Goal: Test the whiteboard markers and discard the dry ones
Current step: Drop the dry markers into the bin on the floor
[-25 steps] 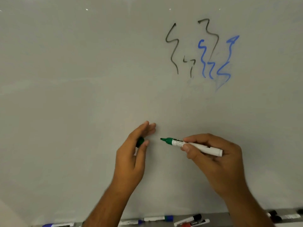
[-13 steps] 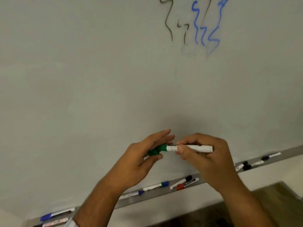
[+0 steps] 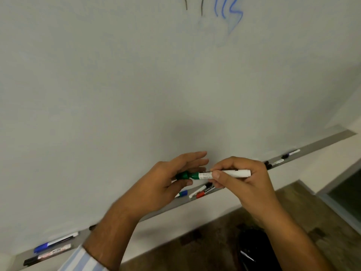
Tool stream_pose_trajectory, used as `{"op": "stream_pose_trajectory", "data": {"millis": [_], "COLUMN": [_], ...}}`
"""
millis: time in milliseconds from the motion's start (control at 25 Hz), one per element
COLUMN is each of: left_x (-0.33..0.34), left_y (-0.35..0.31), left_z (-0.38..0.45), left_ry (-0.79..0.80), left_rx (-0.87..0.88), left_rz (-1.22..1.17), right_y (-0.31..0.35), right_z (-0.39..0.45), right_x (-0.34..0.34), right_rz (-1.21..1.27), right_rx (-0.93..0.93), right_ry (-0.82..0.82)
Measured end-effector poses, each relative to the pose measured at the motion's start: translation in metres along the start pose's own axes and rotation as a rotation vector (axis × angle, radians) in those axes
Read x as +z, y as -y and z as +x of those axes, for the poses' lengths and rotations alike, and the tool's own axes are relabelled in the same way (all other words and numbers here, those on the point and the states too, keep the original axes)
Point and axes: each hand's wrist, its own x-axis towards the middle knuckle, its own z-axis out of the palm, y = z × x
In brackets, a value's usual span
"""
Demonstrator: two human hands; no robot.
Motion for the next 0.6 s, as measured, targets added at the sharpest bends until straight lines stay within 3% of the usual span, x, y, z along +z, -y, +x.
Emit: {"op": "stream_pose_trajectory", "data": {"millis": [200, 320, 600], "left_x": [0.027, 0.063, 0.149], "left_y": [-0.015, -0.029, -0.046], "left_z": [0.016, 0.033, 0.105], "left_ry": [0.010, -0.138, -0.376], "left_rx": [-0.016, -0.072, -0.074], "left_rz": [-0.169, -0.338, -0.460], "right_y": [-0.014, -0.020, -0.065], "right_z": [0.002, 0.006, 0.009], "right_x": [-0.020, -0.050, -0.127], "right_rz": [0.088, 0.082, 0.112], "right_rx": [0.081, 0.081, 0.059], "right_ry": [0.047, 0.081, 0.064]}}
